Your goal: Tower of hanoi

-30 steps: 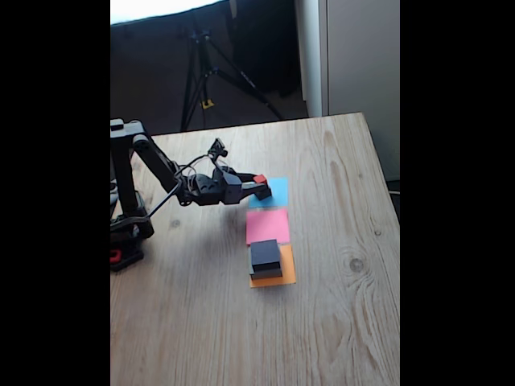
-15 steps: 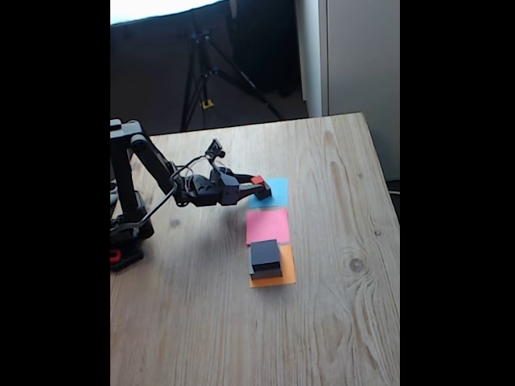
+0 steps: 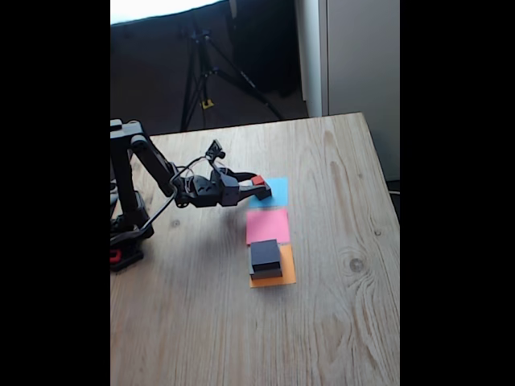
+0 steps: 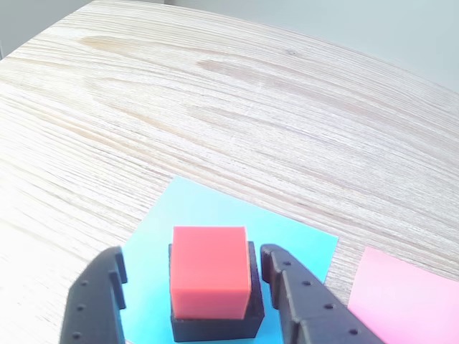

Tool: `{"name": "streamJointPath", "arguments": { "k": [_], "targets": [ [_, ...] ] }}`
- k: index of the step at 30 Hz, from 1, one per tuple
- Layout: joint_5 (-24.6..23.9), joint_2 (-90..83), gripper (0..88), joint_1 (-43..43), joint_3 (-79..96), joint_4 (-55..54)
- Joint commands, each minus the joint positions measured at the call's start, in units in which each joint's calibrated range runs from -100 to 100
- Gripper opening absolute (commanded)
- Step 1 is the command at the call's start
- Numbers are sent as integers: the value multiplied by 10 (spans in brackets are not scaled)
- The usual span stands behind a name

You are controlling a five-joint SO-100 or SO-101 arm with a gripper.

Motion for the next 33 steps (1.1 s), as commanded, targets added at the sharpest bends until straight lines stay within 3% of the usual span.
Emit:
{"name": "streamJointPath", "arguments": {
  "k": [1, 7, 13, 17, 20, 22, 26, 31, 33],
  "targets": [
    [-18, -29, 235, 7, -3, -17],
    [-78, -105, 249, 10, -1, 28],
    [-125, -263, 222, 12, 12, 183],
    [-73, -405, 126, 22, 19, 356],
    [-46, -496, 4, 32, -9, 512],
    [-58, -538, 2, 41, -51, 617],
    [-142, -583, 2, 52, -220, 870],
    [-284, -576, 1, 77, -518, 1173],
    [-316, -564, 1, 93, -628, 1269]
  ]
}}
